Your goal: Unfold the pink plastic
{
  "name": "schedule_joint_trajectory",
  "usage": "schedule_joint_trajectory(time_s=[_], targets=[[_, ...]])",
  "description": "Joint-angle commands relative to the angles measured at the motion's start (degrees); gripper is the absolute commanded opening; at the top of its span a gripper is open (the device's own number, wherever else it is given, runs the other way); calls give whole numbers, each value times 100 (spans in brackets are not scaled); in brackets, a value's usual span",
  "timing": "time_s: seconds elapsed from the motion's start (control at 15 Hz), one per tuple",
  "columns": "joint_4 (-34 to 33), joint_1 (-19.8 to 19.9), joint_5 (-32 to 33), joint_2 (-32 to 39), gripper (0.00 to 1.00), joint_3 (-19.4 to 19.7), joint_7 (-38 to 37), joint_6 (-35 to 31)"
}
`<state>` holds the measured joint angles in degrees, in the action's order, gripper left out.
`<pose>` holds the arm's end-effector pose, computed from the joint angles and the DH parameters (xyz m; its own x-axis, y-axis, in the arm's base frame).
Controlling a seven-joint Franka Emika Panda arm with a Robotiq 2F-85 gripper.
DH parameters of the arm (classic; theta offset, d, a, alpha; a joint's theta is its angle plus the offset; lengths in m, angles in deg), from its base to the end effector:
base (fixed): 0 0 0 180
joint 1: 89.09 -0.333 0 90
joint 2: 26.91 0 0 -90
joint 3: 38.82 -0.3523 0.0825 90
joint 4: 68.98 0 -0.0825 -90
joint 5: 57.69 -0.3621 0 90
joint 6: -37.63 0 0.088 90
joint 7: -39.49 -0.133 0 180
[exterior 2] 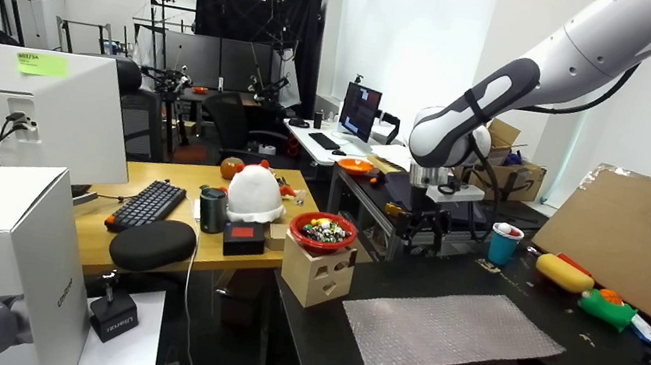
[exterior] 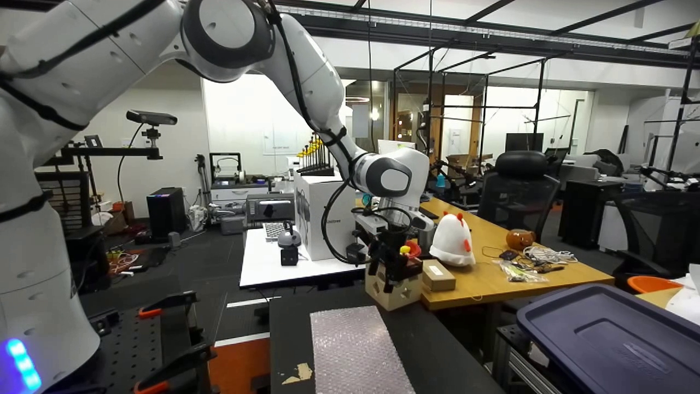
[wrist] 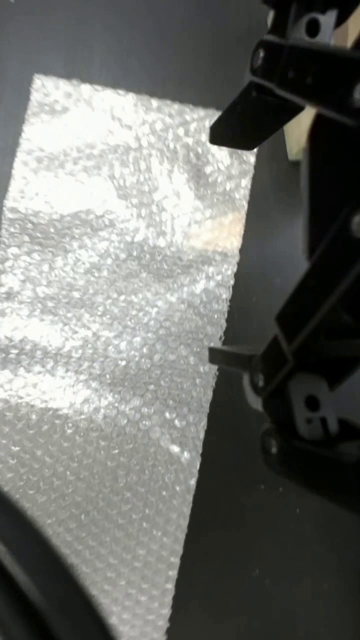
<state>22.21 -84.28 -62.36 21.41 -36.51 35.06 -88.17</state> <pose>0.6658 -0.0755 0.1341 0.9420 -0.2373 -0.2374 -0.2453 -0.9694 -0.0045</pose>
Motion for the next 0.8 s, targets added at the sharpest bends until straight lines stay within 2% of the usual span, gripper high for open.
schedule_joint_trajectory(time_s=[0.0,0.73], targets=[[5,58,-211,285,100,274,-736,-324],[322,580,-1332,881,100,759,-2441,-505]])
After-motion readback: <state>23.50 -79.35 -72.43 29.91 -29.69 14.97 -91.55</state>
